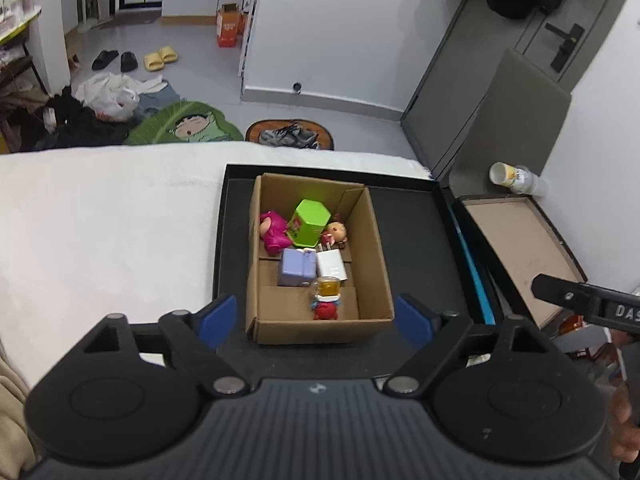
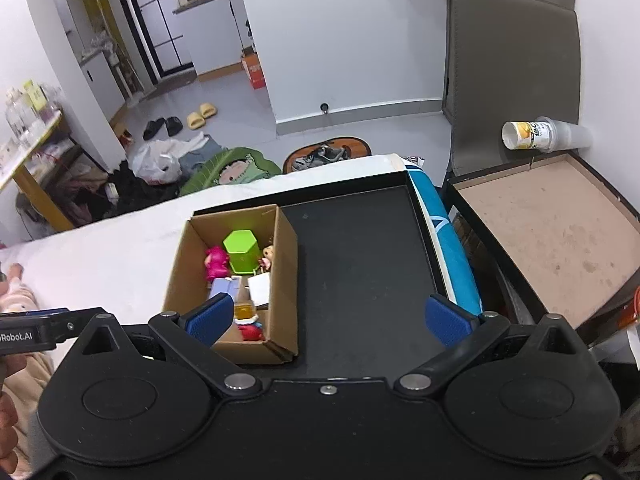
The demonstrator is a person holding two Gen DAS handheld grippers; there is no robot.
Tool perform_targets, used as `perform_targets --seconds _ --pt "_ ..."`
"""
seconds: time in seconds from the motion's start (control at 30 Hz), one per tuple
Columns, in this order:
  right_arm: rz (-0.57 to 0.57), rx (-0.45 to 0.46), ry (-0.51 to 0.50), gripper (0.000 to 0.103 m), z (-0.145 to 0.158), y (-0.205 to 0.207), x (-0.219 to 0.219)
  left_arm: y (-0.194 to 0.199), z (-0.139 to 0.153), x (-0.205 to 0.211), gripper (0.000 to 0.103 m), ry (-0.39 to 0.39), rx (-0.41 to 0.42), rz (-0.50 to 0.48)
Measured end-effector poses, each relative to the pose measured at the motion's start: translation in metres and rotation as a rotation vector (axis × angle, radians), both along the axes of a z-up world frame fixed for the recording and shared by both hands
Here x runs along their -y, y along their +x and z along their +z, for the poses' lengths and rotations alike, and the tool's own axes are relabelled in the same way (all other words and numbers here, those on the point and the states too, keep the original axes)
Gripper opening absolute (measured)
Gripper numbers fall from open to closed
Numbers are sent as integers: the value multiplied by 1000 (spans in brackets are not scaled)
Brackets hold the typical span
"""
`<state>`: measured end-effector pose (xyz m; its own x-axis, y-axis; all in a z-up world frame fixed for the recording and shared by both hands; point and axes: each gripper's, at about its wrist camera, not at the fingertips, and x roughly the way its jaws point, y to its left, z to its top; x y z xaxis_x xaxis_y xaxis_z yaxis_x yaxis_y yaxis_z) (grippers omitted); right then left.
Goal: Organize rigid objects
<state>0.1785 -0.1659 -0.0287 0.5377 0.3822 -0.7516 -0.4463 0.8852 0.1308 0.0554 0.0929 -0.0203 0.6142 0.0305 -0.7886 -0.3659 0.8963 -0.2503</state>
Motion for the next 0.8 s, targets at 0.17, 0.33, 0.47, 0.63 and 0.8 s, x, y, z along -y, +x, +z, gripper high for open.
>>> perform_targets --seconds 0.17,0.33,0.47,0.63,0.8 --pt "5 50 -26 103 9 -18 1 -13 20 14 88 18 34 -16" --pt "-18 80 10 103 17 -31 14 -23 39 33 89 72 58 -39" --pt "-68 112 6 103 22 -41 22 -29 50 45 89 96 70 -50" --pt "-114 128 9 103 26 -52 32 -39 58 56 89 112 76 -62" --pt "-140 148 14 103 29 -63 40 -52 64 65 89 142 104 -29"
